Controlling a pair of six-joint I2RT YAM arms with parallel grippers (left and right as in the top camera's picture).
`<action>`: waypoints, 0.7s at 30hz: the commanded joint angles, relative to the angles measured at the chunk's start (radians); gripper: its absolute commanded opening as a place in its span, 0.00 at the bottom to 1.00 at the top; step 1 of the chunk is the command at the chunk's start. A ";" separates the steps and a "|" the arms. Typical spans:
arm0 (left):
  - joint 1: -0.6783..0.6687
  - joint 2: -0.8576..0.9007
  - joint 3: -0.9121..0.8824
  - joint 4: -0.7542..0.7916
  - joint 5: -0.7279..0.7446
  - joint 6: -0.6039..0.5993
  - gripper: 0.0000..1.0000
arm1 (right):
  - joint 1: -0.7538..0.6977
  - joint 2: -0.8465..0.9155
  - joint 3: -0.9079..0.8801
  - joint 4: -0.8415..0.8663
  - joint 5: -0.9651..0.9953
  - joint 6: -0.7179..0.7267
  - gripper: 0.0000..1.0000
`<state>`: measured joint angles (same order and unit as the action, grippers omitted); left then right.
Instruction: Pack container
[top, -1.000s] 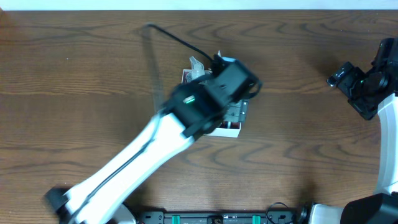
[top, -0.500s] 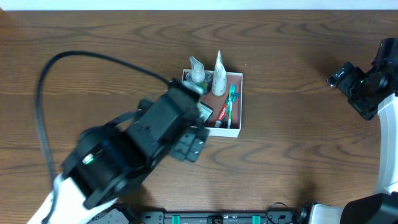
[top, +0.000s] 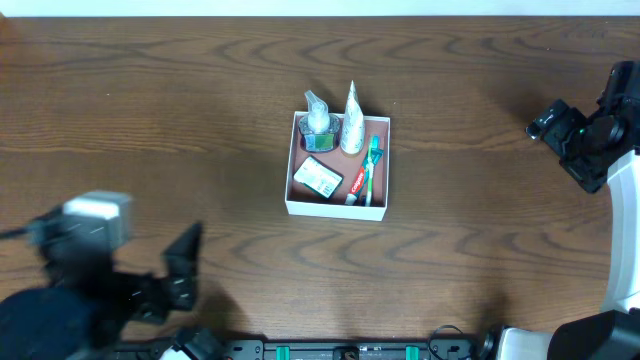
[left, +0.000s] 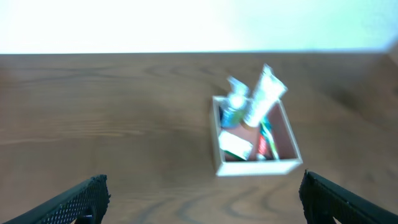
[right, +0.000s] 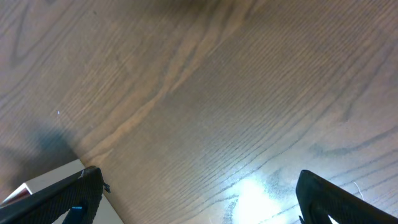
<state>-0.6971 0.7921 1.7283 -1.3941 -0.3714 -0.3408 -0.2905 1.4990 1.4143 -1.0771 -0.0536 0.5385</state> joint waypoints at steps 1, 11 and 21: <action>0.112 -0.032 -0.013 0.015 -0.027 0.011 0.98 | -0.004 0.006 0.009 0.000 -0.003 0.010 0.99; 0.436 -0.225 -0.417 0.540 0.159 0.380 0.98 | -0.004 0.006 0.009 0.000 -0.003 0.011 0.99; 0.592 -0.453 -1.074 1.305 0.466 0.472 0.98 | -0.004 0.006 0.009 0.000 -0.003 0.010 0.99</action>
<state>-0.1349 0.3996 0.7723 -0.1761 -0.0311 0.0853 -0.2905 1.4990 1.4143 -1.0767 -0.0536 0.5385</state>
